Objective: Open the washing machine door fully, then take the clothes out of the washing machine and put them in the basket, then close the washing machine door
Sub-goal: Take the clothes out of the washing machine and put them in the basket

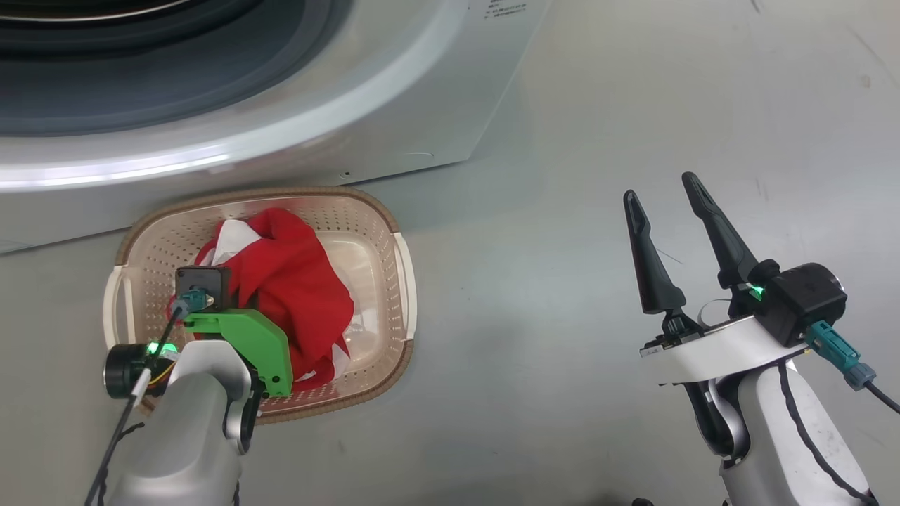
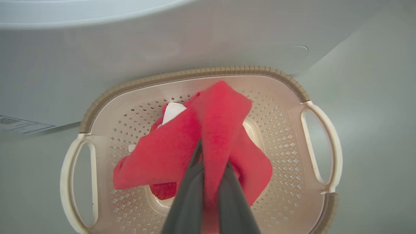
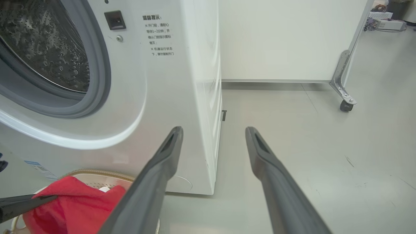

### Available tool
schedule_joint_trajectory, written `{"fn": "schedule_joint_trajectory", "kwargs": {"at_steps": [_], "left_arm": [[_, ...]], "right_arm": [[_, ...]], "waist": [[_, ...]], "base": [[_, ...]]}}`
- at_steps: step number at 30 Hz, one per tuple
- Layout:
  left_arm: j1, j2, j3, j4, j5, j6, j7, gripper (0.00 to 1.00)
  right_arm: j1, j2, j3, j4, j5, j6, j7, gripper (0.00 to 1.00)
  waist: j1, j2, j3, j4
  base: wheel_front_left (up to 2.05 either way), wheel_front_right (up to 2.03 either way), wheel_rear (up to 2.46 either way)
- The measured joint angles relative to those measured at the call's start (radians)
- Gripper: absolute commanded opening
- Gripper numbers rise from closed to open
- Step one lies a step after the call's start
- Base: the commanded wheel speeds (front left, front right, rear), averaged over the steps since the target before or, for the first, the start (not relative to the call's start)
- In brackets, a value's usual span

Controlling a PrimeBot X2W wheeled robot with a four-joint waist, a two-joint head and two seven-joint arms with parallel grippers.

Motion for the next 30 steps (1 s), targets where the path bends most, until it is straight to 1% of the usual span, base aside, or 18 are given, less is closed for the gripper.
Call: {"fn": "schedule_joint_trajectory", "kwargs": {"at_steps": [1,2,7,10,14,16,23,28,29,30], "left_arm": [[-0.008,-0.001,0.002,0.015,0.0,0.0,0.007,0.52],[-0.015,-0.001,0.006,0.031,-0.004,0.0,0.009,1.0],[-0.04,-0.003,0.009,0.091,-0.01,0.001,0.013,1.0],[-0.044,-0.003,0.011,0.115,-0.015,0.001,-0.01,1.0],[-0.045,-0.005,0.01,0.126,-0.016,0.0,-0.067,1.0],[-0.046,-0.006,0.009,0.127,-0.016,-0.009,-0.099,1.0],[-0.044,-0.009,0.008,0.101,-0.017,-0.026,-0.234,1.0],[-0.036,-0.011,0.007,0.05,-0.017,-0.035,-0.244,1.0],[-0.032,-0.011,0.007,0.036,-0.017,-0.037,-0.244,1.0],[-0.028,-0.011,0.007,0.02,-0.017,-0.039,-0.248,1.0]], "right_arm": [[-0.002,0.0,-0.001,0.003,0.0,0.0,0.0,1.0],[-0.002,0.0,-0.002,0.006,0.0,0.0,-0.001,1.0],[-0.003,0.0,-0.009,0.028,0.0,0.0,-0.001,1.0],[-0.003,0.0,-0.014,0.037,0.0,0.0,-0.001,1.0],[-0.003,-0.003,-0.024,0.05,0.0,0.0,-0.001,1.0],[-0.002,-0.005,-0.033,0.058,0.0,0.0,-0.001,1.0],[0.007,-0.018,-0.057,0.081,0.0,-0.002,-0.003,1.0],[0.035,-0.026,-0.072,0.092,0.0,-0.003,-0.003,1.0],[0.042,-0.026,-0.073,0.093,0.0,-0.011,-0.003,1.0],[0.047,-0.026,-0.075,0.095,0.0,-0.012,-0.003,1.0]], "waist": [[0.0,0.0,0.004,-0.004],[0.0,0.0,0.007,-0.007],[0.0,0.0,0.003,-0.009],[0.0,0.0,-0.009,-0.003],[0.0,0.0,-0.03,0.008],[0.0,0.0,-0.042,0.015],[0.0,0.0,-0.099,0.047],[0.0,0.0,-0.148,0.074],[0.0,0.0,-0.159,0.08],[0.0,0.0,-0.169,0.086]], "base": [[0.0,0.0,0.0],[0.0,0.0,0.0],[0.0,0.0,0.0],[0.0,0.0,0.0],[0.0,0.0,0.0],[0.0,0.0,0.0],[0.0,0.0,0.0],[0.0,0.0,0.0],[0.0,0.0,0.0],[0.0,0.0,0.0]]}}
